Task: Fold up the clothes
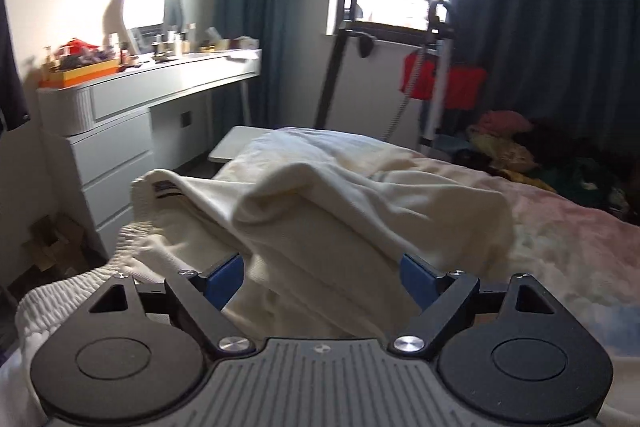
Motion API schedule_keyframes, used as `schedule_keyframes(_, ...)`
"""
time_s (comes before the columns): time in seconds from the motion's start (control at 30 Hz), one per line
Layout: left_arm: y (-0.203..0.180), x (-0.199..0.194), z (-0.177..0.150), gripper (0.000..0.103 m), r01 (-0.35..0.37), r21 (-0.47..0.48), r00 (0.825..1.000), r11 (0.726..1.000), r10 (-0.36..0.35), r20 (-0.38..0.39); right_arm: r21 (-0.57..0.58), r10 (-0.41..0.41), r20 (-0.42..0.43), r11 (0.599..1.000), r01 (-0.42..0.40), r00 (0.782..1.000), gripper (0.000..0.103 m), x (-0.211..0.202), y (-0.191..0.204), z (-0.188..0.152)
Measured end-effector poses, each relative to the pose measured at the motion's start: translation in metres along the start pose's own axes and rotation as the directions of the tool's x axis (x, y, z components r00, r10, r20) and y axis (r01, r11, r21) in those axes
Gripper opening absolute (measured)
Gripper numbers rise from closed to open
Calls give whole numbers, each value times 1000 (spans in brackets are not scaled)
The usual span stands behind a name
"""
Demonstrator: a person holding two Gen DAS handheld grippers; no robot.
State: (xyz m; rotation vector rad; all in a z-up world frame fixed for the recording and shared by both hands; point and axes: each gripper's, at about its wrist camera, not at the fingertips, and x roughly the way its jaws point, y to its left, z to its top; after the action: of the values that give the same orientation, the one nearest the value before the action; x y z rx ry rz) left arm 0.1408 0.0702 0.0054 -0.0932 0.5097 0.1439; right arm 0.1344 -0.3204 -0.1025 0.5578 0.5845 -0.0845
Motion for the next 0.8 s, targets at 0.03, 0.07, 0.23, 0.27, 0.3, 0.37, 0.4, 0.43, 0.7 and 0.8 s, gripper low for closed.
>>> schedule_keyframes(0.03, -12, -6, -7, 88, 37, 13, 999, 999, -37, 8, 1, 12, -4, 1000, -12, 1000, 75, -1, 2, -3)
schedule_keyframes(0.07, -21, -9, -15, 89, 75, 16, 997, 997, -75, 15, 0, 24, -8, 1000, -24, 1000, 75, -3, 3, -7)
schedule_keyframes(0.23, -47, -9, -54, 89, 180, 21, 984, 983, -180, -18, -82, 61, -9, 995, -62, 998, 75, -10, 22, -22)
schedule_keyframes(0.27, -49, -8, -58, 89, 190, 26, 982, 982, -189, -26, -102, 63, -7, 993, -63, 998, 75, -10, 26, -24)
schedule_keyframes(0.3, -49, -8, -60, 89, 196, 36, 980, 980, -195, -31, -132, 58, -2, 990, -58, 998, 75, -10, 31, -27)
schedule_keyframes(0.37, -46, -7, -62, 89, 211, 40, 977, 977, -210, -46, -193, 55, 13, 980, -52, 998, 75, -9, 42, -30)
schedule_keyframes(0.4, -40, -5, -61, 89, 220, 25, 975, 975, -219, -49, -224, 63, 26, 973, -56, 998, 75, -5, 48, -31)
schedule_keyframes(0.43, -29, 0, -58, 89, 230, 6, 972, 973, -230, -45, -255, 61, 17, 965, -54, 998, 75, 4, 56, -29)
schedule_keyframes(0.7, 4, 23, -52, 89, 224, -43, 974, 974, -225, -19, -394, 36, -35, 918, -47, 999, 75, 100, 132, -16)
schedule_keyframes(0.8, 16, 37, -52, 89, 201, -81, 979, 976, -203, -23, -500, 9, -53, 865, -35, 999, 74, 150, 170, -16)
